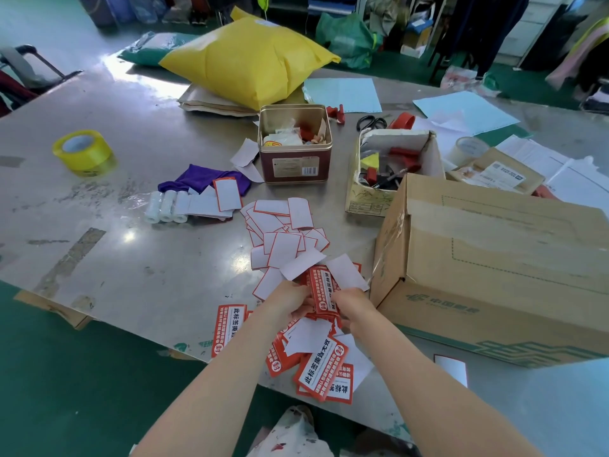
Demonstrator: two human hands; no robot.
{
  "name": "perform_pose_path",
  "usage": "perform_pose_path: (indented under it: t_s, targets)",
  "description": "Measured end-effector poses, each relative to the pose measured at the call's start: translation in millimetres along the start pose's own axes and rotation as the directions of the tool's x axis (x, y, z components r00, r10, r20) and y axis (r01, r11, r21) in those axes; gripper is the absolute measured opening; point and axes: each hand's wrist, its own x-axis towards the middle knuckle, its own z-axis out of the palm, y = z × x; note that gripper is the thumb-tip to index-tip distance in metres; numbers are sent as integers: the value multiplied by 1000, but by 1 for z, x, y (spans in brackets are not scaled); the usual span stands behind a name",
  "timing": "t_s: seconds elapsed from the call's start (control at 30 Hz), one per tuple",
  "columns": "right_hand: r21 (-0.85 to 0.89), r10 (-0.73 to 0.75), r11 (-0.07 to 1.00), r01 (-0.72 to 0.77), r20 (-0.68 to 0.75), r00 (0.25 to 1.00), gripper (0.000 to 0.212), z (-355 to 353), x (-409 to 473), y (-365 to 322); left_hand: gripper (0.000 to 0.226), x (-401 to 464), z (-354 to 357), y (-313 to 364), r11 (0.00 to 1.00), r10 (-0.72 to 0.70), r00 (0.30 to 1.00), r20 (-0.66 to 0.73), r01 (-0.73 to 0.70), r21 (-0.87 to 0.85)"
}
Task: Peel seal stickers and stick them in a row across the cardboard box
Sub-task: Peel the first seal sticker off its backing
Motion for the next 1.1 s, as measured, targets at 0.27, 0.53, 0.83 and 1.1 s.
perform_pose_path:
  t_s: [0.27, 0.53, 0.83, 1.1]
  targets:
    - [-15, -17, 1000, 18, 11, 1000, 17, -6, -2, -1, 16, 7, 8, 1, 976, 107, 994, -15, -102, 195]
    - [-80, -120, 989, 123, 50, 992, 20, -11, -10, 1, 19, -4, 5, -3, 978, 86, 988, 131, -59, -199]
    - [-154, -229, 957, 247, 124, 965, 42, -11, -16, 4, 23, -1, 5, -4, 966, 135, 977, 163, -94, -242]
    - [-182, -252, 942, 283, 174, 952, 32, -13, -17, 3, 24, 1, -4, -5, 973, 175, 962, 211, -136, -187]
